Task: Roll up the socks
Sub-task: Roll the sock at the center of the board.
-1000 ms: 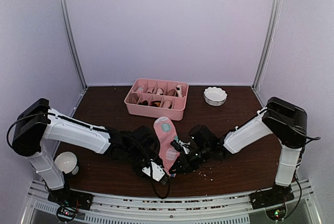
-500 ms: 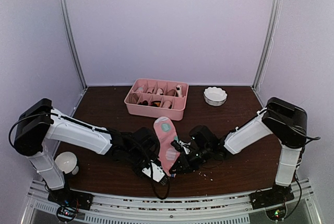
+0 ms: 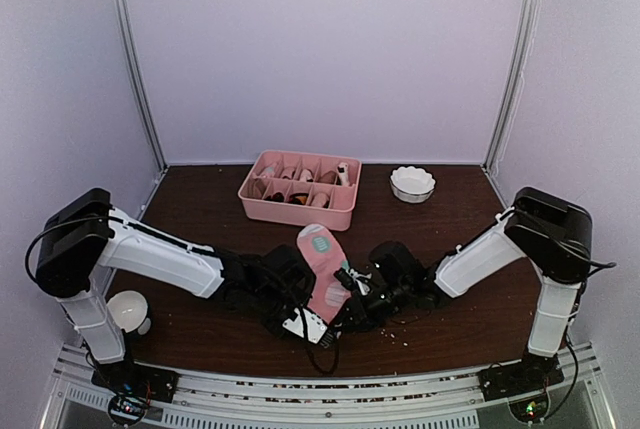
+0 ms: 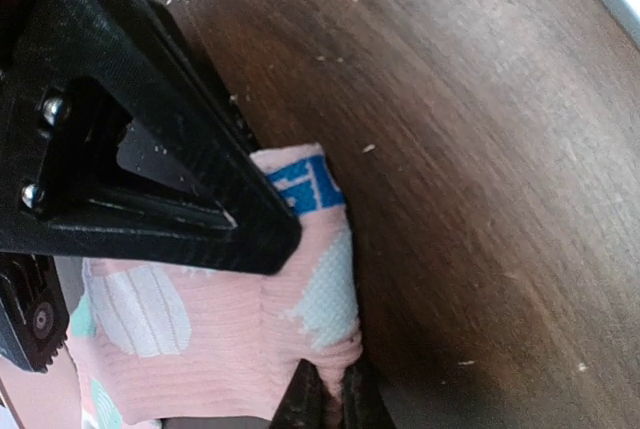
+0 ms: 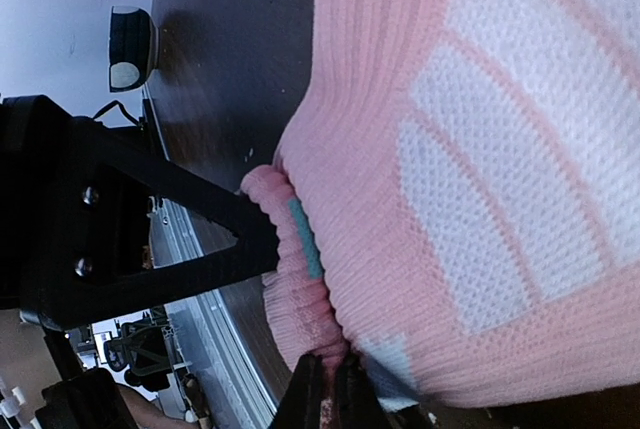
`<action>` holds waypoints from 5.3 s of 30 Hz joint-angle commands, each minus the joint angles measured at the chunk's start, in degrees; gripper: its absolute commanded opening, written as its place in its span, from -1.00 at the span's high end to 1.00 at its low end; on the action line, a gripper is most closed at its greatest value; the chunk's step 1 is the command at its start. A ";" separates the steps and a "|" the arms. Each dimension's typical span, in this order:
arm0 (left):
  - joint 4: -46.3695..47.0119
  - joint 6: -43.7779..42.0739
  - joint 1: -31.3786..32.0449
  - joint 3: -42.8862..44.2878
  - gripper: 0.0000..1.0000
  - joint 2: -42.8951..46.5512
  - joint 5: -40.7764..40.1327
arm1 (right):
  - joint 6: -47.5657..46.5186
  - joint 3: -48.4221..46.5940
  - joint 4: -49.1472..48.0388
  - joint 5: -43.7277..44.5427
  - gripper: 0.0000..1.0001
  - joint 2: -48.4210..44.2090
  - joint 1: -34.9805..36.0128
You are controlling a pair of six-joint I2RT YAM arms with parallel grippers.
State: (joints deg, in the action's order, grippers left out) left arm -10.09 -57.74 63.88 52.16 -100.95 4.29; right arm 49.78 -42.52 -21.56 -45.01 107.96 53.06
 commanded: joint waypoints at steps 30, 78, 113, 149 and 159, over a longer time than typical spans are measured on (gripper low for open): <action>-35.29 16.08 -8.88 18.10 1.00 -13.42 24.80 | -22.44 24.52 4.76 54.16 -0.99 -44.12 4.22; -54.69 12.69 -16.37 34.49 1.00 -28.53 39.65 | -72.39 3.55 1.23 43.90 -0.01 -11.46 23.43; -39.22 12.50 -18.91 21.54 0.07 -13.24 37.69 | -63.30 -5.92 14.93 23.31 0.97 1.86 14.68; -17.12 9.00 -12.13 1.56 0.27 6.50 17.84 | -16.44 -10.36 16.27 0.56 1.00 14.14 3.98; -16.54 12.38 -10.56 3.65 0.36 3.49 14.57 | -14.95 -12.32 17.36 0.34 1.00 15.07 3.85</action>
State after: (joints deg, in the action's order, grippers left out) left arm -28.42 -46.87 52.88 54.00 -96.95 19.75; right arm 33.45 -57.17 -16.16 -50.70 118.04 57.12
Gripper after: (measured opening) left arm 0.325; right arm 0.072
